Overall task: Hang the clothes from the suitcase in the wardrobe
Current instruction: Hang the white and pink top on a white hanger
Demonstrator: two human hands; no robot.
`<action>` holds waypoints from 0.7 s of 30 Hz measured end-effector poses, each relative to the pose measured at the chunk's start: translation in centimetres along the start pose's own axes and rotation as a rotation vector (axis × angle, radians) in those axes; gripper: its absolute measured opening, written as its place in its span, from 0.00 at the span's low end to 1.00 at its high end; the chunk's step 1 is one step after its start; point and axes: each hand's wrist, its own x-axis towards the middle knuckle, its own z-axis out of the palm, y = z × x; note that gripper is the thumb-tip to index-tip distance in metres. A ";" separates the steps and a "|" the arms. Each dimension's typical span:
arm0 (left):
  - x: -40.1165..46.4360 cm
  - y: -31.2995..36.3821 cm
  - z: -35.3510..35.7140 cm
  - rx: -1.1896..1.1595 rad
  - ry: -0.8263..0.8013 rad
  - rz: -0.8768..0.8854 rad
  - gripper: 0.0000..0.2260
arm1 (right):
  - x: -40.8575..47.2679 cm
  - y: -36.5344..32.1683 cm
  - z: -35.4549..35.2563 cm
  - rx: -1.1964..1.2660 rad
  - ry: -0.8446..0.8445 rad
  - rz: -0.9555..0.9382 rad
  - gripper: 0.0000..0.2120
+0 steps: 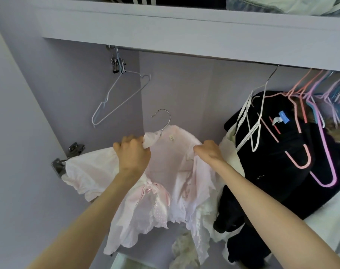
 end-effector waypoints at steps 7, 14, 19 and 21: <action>1.1 -1.8 -0.2 -0.091 -0.080 -0.130 0.09 | -2.0 -0.5 1.1 -0.349 -0.431 -0.322 0.19; 1.5 -2.8 -1.6 -0.351 -0.130 -0.133 0.12 | -0.9 0.1 -0.3 -0.326 -0.068 -0.538 0.20; 1.6 -1.8 -2.6 -0.543 -0.148 -0.116 0.10 | -1.0 -0.1 0.6 -0.243 -0.128 -0.544 0.09; 2.2 -2.2 -3.3 -0.511 -0.110 -0.112 0.10 | -1.2 -0.2 0.6 -0.182 -0.022 -0.558 0.17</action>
